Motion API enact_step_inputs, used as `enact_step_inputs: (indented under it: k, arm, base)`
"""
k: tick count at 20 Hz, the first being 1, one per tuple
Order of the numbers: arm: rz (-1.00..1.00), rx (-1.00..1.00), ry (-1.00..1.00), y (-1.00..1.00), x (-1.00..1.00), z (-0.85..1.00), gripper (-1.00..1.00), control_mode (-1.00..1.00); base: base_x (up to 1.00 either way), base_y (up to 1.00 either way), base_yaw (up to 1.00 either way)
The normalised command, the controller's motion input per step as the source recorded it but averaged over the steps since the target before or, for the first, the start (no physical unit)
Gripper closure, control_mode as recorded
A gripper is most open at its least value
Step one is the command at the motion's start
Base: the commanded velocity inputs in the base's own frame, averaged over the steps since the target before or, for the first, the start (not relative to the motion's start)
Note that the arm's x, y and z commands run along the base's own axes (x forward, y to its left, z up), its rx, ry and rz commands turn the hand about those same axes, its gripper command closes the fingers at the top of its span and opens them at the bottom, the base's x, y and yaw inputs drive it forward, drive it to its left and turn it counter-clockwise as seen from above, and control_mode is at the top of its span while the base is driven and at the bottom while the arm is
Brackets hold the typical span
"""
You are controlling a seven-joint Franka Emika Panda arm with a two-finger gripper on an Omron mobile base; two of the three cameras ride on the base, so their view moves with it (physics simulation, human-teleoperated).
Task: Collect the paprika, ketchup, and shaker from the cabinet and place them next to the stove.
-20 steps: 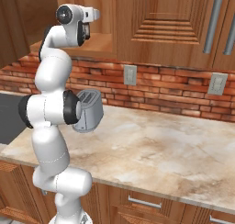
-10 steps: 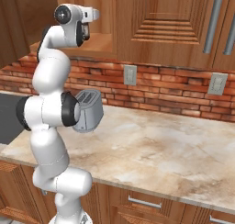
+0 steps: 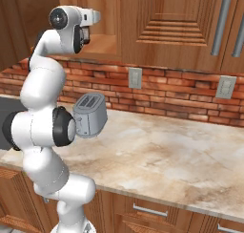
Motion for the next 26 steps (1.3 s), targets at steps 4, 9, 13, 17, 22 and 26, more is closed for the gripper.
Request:
enact_step_inputs:
  k: [4, 9, 13, 17, 22, 26]
  arm:
    - [0.00, 0.01, -0.09, -0.15, -1.00, 0.00, 1.00, -1.00]
    - [0.00, 0.00, -0.07, -0.21, -1.00, 0.04, 1.00, -1.00]
    - [0.00, 0.00, -0.03, -0.20, -1.00, 0.19, 1.00, -1.00]
    - [0.00, 0.00, 0.00, -0.18, -1.00, 0.23, 1.00, -1.00]
    - [0.01, -0.01, 0.00, -0.15, -1.00, 0.04, 1.00, -1.00]
    - [0.06, -0.01, 0.00, -0.17, -1.00, -0.16, 1.00, -1.00]
  base:
    - [0.00, 0.00, 0.00]
    - [0.00, 0.00, 0.00]
    - [0.00, 0.00, 0.00]
    - [0.00, 0.00, 0.00]
    - [0.00, 0.00, 0.00]
    - [0.00, 0.00, 0.00]
